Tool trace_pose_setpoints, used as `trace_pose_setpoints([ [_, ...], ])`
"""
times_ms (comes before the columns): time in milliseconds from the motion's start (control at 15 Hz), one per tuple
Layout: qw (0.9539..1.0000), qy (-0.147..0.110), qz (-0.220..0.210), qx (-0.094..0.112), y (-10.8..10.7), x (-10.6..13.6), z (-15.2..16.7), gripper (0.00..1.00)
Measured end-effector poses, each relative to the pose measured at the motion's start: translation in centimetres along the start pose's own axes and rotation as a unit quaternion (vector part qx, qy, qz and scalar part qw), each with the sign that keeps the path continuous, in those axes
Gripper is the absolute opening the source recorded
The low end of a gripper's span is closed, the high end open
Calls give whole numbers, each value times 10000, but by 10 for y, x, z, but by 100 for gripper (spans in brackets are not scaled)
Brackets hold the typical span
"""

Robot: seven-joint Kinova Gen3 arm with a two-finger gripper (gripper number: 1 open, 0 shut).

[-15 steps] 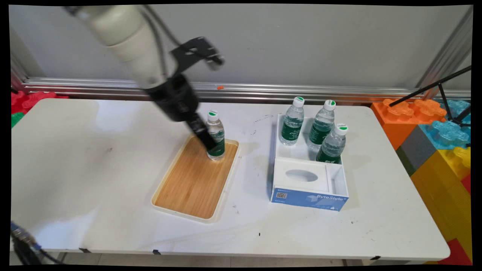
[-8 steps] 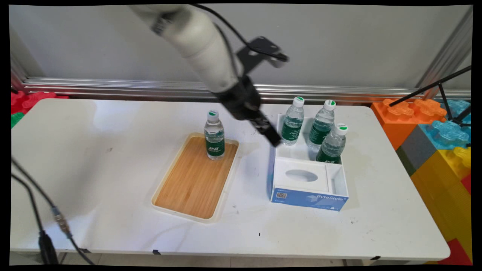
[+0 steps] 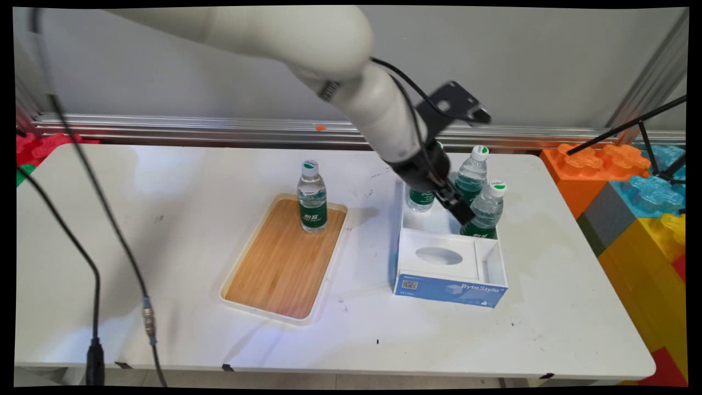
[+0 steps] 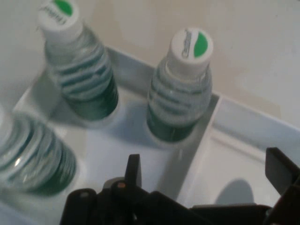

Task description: Pick up the green bottle from the white box

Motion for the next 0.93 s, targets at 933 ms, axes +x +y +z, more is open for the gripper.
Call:
trace_pose_setpoints([
  [933,9982,300,449,278,13,13,98,100],
])
